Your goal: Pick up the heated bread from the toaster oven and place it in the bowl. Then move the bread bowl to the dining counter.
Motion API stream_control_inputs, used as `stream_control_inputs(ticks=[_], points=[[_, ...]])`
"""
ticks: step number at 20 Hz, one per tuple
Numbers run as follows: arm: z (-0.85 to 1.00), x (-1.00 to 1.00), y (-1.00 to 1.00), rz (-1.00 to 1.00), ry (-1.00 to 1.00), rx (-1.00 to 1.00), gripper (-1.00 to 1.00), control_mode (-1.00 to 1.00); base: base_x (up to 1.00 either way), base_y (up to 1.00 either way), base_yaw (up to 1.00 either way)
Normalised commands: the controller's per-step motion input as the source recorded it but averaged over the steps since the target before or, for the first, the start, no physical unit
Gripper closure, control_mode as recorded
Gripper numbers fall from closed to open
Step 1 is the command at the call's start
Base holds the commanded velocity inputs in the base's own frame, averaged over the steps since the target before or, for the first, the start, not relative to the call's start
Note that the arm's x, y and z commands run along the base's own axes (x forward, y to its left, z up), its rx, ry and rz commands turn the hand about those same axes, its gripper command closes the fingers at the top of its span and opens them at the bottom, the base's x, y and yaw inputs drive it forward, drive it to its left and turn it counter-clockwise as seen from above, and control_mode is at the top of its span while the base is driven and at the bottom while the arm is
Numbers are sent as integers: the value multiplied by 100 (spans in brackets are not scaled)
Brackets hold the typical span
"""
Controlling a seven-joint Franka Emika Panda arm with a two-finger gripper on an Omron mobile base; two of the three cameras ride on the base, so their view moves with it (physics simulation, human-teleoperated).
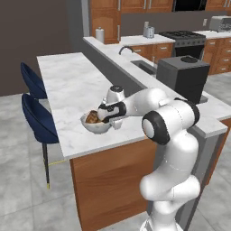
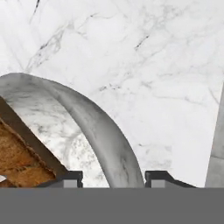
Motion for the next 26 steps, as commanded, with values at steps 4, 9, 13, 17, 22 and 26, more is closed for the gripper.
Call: stream_control_inputs(ticks=[4, 9, 13, 17, 22, 26], points=[[12, -25, 0, -1, 0, 0, -100, -100, 0, 0, 0], [56, -94, -34, 0, -12, 2, -100, -100, 0, 0, 0], [50, -100, -76, 0, -20, 8, -100, -100, 0, 0, 0], [38, -100, -98, 0, -17, 10, -100, -100, 0, 0, 0], [53, -100, -93, 0, -17, 8, -100, -100, 0, 0, 0], [53, -100, -45, 1, -67, 4, -100, -100, 0, 0, 0]])
